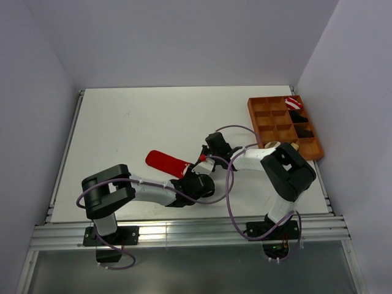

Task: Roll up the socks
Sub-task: Roll the sock at the center of the board.

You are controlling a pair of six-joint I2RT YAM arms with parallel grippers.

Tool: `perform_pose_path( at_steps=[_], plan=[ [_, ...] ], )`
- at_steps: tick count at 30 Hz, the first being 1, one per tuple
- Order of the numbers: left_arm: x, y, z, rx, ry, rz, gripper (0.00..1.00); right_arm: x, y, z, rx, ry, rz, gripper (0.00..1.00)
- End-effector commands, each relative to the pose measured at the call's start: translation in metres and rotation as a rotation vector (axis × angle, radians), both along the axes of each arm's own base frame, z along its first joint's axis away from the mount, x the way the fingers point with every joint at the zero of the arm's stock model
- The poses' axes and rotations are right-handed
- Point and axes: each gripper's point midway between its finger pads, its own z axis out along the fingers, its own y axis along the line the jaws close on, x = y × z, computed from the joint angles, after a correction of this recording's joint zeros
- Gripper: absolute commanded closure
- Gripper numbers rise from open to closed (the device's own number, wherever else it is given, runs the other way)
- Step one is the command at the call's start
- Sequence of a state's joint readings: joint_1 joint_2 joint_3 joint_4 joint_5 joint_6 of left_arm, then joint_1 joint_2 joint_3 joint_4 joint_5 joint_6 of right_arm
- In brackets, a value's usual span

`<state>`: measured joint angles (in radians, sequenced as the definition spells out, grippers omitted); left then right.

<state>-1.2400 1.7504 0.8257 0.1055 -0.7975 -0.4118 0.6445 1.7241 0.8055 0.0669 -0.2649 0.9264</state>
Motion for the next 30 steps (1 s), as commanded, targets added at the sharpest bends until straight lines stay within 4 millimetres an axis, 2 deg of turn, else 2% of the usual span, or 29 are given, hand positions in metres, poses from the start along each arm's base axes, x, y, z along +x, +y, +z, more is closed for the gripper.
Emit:
perform_pose_path(
  at_steps=[1,17,30],
  plan=[
    [0.009,0.004,0.004,0.029,-0.029,0.068,0.61,-0.004,-0.001,-0.009,-0.037,0.024,0.014,1.00],
    [0.008,0.031,-0.023,0.191,0.000,0.181,0.59,-0.007,0.001,-0.013,-0.031,0.040,0.031,1.00],
    [0.009,0.043,-0.020,0.205,-0.017,0.236,0.57,-0.007,0.003,-0.014,-0.030,0.046,0.044,1.00]
  ],
)
